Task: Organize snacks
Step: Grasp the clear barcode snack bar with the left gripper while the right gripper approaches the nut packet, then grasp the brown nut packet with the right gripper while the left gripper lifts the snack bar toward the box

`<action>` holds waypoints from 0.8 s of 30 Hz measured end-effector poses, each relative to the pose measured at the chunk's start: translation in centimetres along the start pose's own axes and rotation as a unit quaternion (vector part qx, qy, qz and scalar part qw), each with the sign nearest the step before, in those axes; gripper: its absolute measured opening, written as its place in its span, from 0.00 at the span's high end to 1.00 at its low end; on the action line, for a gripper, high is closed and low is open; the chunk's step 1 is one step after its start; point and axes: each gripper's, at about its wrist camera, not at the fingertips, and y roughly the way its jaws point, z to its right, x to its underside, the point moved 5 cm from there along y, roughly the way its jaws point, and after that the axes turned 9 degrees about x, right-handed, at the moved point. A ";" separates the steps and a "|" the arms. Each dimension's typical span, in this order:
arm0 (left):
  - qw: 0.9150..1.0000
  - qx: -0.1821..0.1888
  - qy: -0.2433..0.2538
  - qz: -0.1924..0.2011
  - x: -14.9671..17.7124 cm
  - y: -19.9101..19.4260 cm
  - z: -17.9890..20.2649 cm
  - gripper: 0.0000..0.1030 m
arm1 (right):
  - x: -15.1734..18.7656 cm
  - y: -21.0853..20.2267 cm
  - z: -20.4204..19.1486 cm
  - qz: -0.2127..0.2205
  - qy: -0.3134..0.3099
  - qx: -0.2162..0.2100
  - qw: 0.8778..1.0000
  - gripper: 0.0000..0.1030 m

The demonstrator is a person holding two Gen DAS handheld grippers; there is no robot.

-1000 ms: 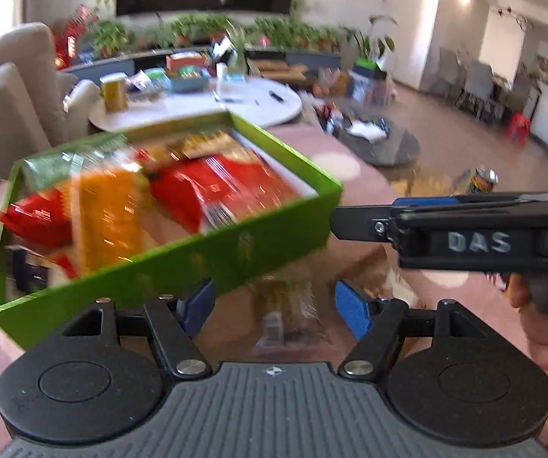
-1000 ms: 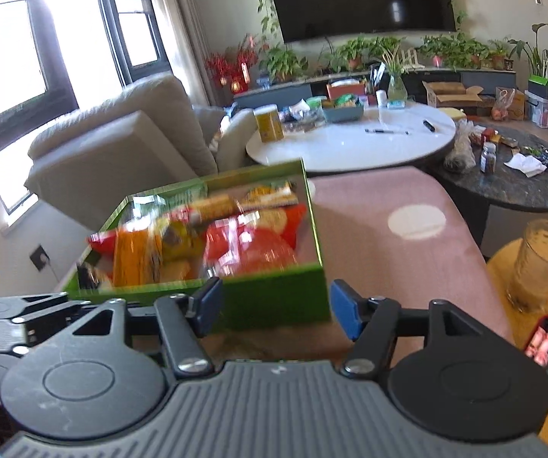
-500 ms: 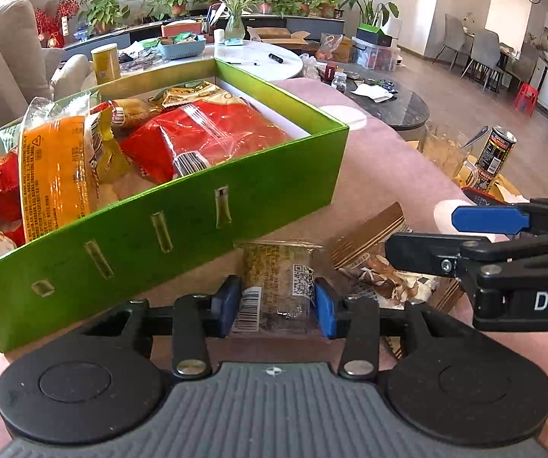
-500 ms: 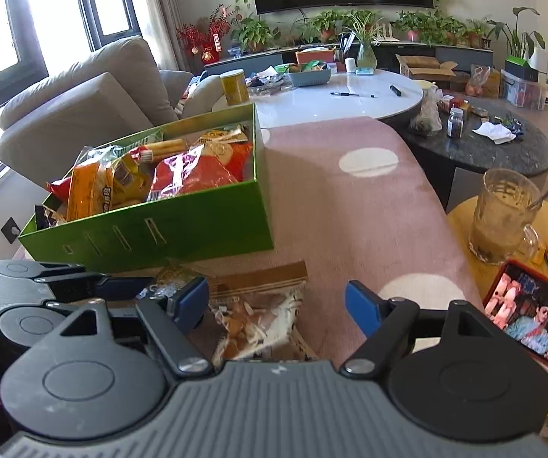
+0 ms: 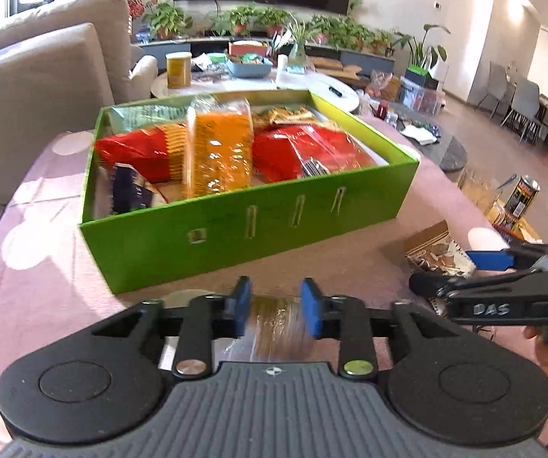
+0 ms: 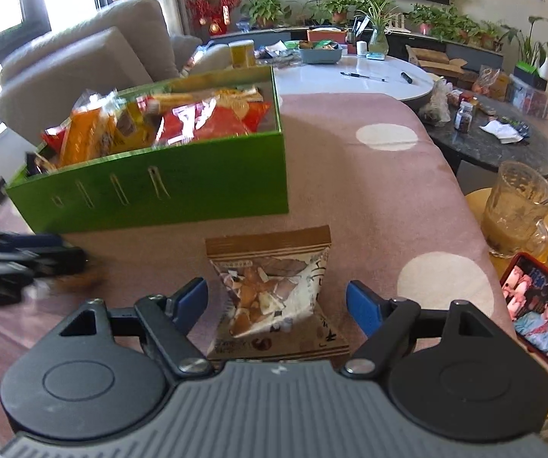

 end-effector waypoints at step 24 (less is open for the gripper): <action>0.999 -0.022 0.027 -0.036 2.2 1.7 -0.4 0.28 | 0.1 -3.6 -2.4 0.033 0.019 -0.059 0.998 0.30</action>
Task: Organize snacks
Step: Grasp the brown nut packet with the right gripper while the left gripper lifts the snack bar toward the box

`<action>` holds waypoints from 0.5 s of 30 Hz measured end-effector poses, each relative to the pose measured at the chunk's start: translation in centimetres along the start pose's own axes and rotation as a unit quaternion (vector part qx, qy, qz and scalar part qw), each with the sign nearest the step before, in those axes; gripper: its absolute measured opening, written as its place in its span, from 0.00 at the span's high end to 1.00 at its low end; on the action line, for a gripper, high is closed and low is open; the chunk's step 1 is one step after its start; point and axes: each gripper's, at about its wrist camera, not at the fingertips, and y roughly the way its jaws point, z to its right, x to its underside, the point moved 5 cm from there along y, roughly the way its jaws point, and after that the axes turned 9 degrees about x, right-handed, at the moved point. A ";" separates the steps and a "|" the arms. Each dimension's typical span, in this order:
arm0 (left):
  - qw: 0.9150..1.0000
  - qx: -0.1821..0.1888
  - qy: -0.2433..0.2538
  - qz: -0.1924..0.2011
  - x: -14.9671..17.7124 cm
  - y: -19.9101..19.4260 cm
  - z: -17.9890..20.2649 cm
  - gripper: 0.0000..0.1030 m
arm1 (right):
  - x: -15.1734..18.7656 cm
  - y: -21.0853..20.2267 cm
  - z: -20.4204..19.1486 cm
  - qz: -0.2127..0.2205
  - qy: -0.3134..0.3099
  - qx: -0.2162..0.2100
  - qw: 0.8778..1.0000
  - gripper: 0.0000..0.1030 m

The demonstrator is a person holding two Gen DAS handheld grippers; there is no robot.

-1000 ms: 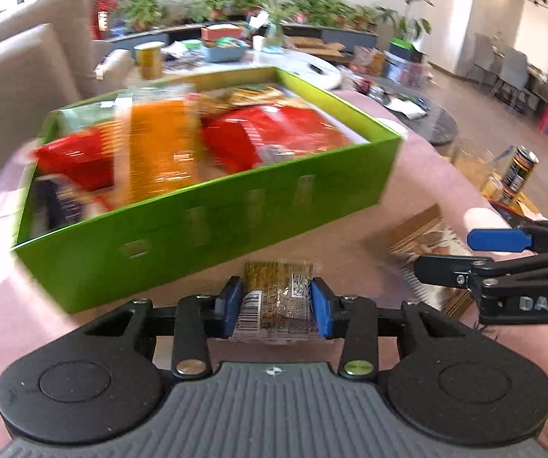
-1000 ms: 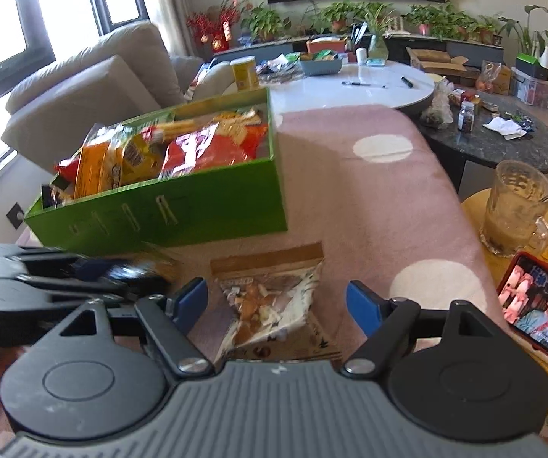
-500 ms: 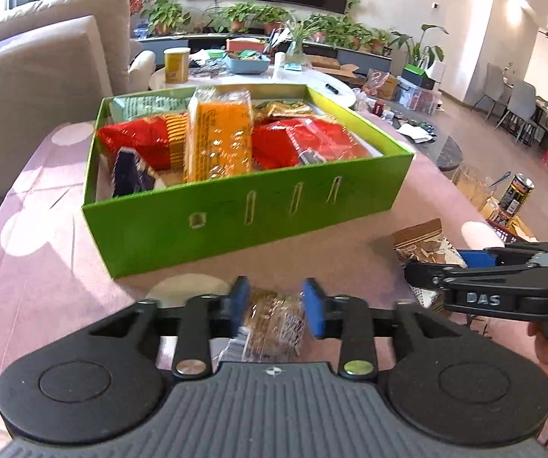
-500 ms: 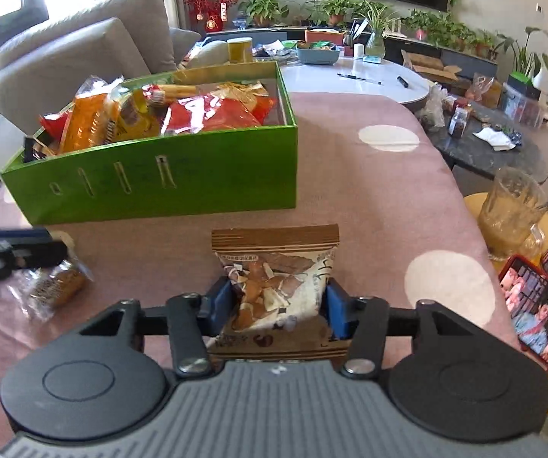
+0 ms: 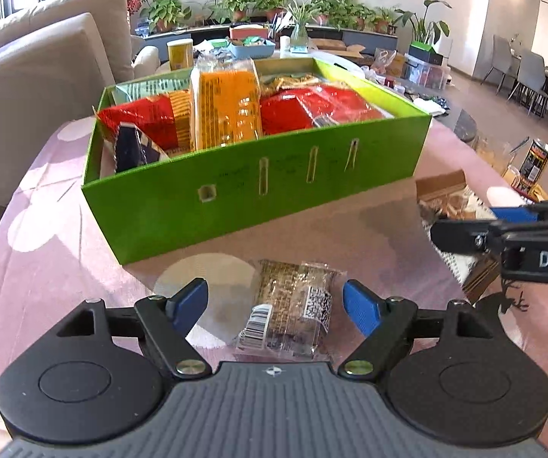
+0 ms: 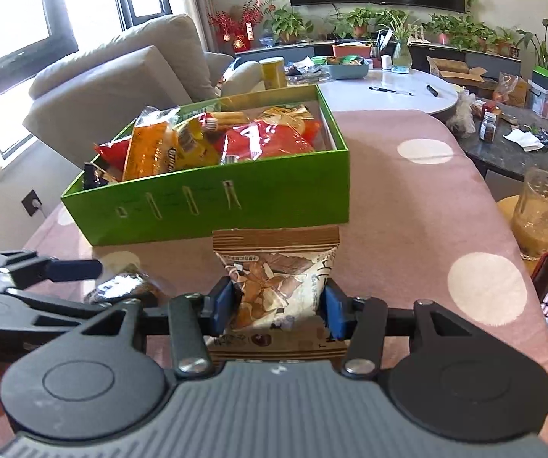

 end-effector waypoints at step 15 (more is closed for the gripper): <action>1.000 0.012 0.005 0.027 -0.6 -2.3 0.5 0.66 | -0.8 -1.0 -1.2 0.013 -0.001 -0.011 1.000 0.30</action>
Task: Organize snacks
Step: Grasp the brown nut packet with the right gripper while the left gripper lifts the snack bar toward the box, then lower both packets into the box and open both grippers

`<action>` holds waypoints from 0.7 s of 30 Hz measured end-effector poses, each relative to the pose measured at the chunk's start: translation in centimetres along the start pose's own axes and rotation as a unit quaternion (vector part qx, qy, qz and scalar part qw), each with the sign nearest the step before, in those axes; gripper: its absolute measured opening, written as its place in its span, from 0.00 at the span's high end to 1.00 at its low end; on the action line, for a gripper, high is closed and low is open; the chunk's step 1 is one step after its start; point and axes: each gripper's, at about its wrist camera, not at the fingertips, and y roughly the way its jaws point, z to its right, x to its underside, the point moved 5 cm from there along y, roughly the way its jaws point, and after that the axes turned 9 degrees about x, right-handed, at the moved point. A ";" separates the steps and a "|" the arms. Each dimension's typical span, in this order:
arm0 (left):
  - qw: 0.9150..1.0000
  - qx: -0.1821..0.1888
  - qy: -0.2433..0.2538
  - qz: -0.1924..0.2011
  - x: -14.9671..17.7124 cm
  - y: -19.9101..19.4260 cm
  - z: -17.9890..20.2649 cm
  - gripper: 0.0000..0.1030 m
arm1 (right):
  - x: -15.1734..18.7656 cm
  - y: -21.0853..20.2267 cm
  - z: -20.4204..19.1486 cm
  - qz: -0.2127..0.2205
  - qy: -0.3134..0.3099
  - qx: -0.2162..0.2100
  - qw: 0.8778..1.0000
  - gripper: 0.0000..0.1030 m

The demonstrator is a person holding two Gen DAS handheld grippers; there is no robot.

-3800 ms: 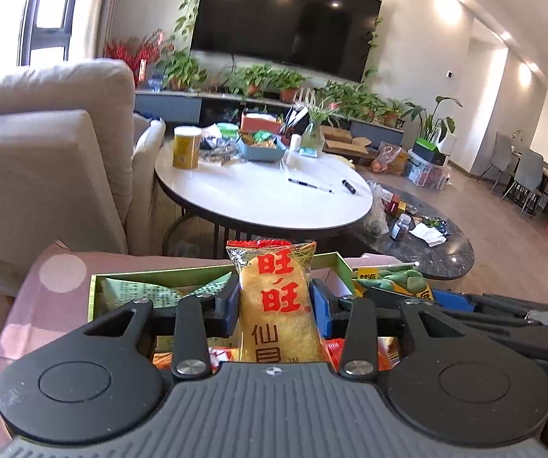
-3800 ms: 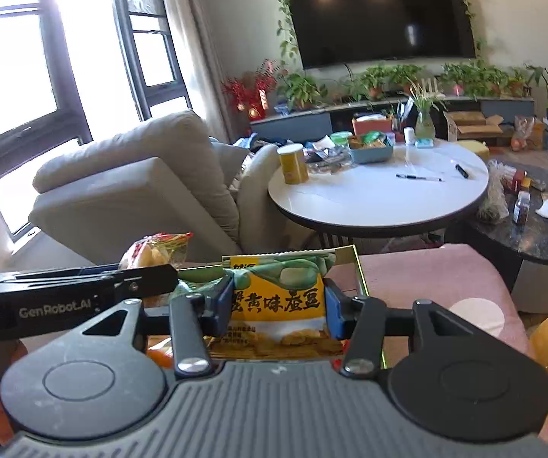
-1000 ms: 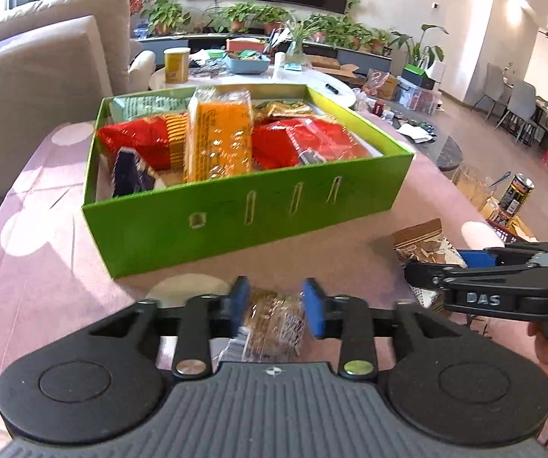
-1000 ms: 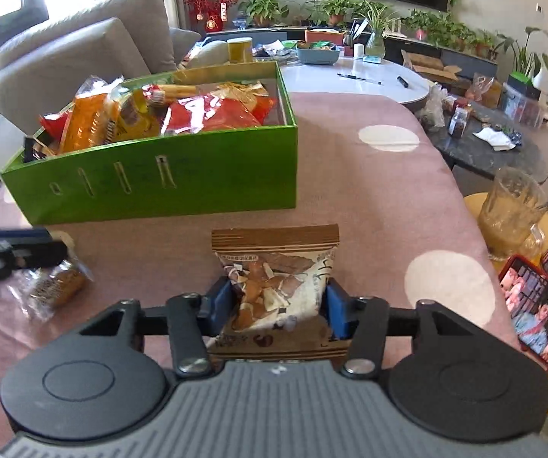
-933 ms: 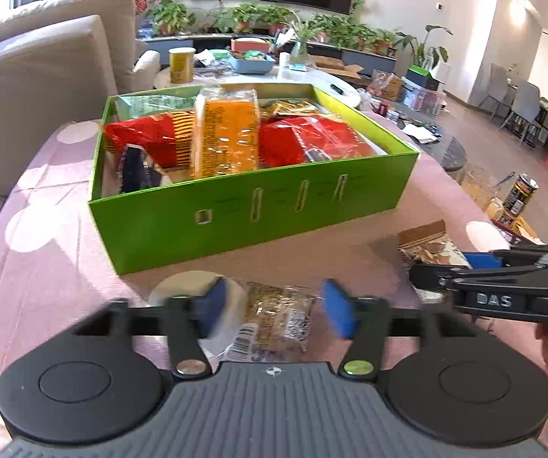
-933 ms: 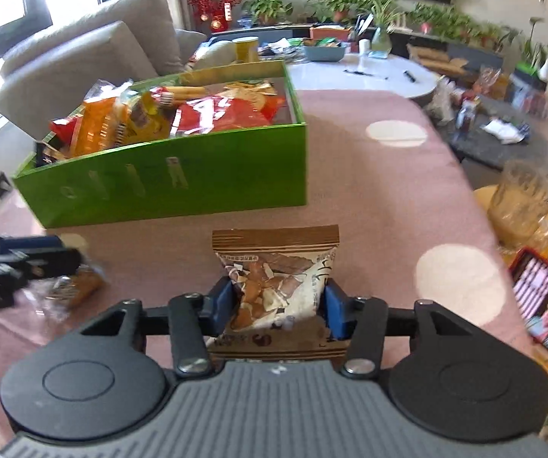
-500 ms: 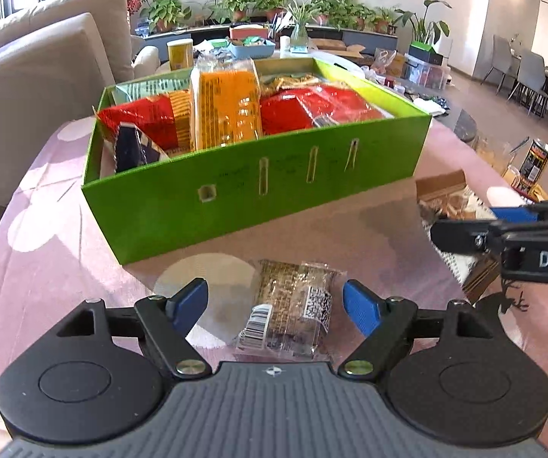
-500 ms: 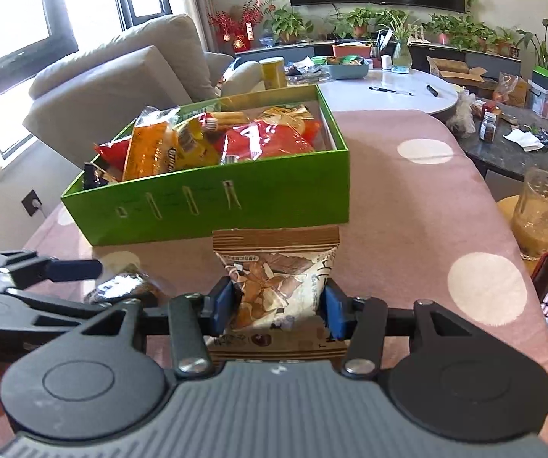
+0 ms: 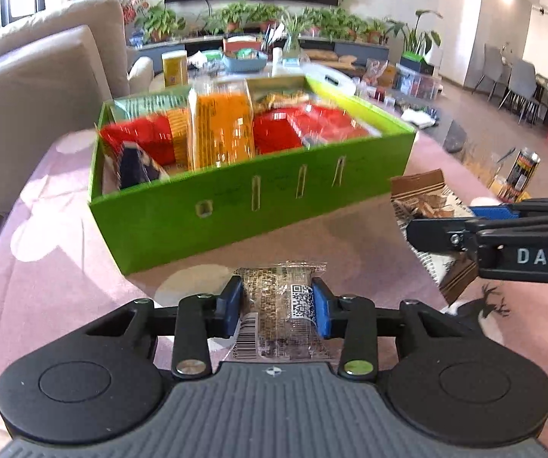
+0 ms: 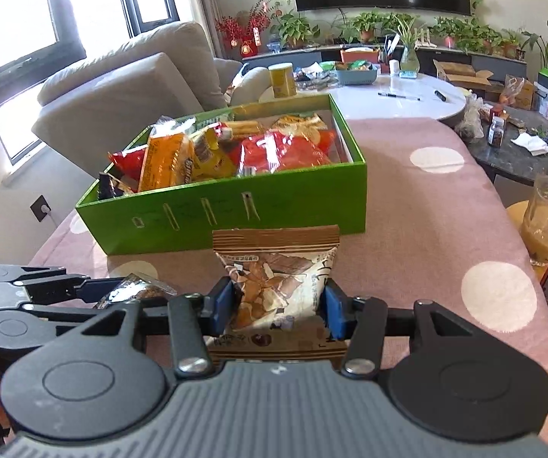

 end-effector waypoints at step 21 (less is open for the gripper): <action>0.993 -0.017 0.023 0.115 -5.2 -7.7 1.0 0.66 | -5.7 -5.9 -3.4 0.106 -0.025 -0.035 0.993 0.30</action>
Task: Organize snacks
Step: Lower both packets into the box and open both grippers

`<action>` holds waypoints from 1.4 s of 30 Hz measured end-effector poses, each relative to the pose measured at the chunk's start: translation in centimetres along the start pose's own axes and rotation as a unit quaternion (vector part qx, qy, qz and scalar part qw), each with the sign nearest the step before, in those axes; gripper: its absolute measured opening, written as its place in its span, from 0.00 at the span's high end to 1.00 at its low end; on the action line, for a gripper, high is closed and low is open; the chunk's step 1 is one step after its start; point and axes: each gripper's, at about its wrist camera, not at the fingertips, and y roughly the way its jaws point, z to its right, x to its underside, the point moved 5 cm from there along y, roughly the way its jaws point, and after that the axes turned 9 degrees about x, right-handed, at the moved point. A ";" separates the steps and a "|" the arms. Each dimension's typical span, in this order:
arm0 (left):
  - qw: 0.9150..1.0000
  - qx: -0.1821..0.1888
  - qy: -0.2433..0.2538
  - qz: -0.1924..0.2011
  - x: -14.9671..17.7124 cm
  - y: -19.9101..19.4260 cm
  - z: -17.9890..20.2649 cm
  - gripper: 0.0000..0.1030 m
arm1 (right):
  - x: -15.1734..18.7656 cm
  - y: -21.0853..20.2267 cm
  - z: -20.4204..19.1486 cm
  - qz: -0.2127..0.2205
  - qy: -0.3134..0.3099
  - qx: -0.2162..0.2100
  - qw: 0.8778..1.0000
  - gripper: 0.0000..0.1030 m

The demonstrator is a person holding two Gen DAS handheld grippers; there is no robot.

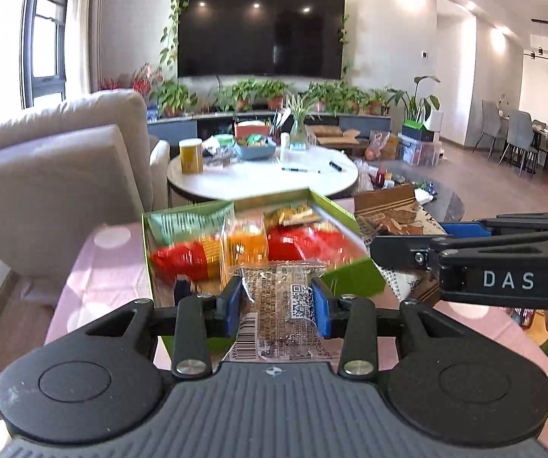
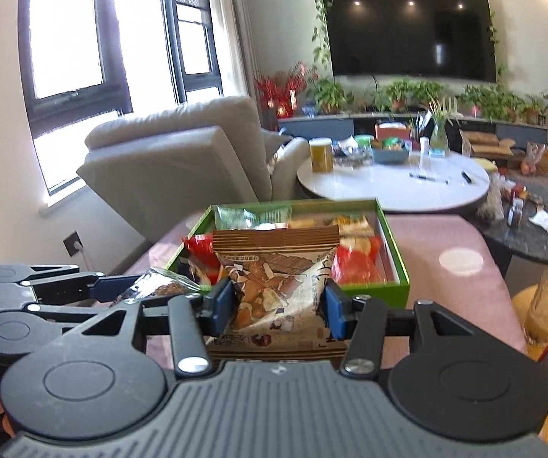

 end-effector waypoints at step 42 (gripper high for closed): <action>0.995 -0.048 -0.072 -0.040 -5.3 13.6 -9.7 0.38 | -3.4 14.0 1.9 -0.056 0.065 0.006 0.996 0.28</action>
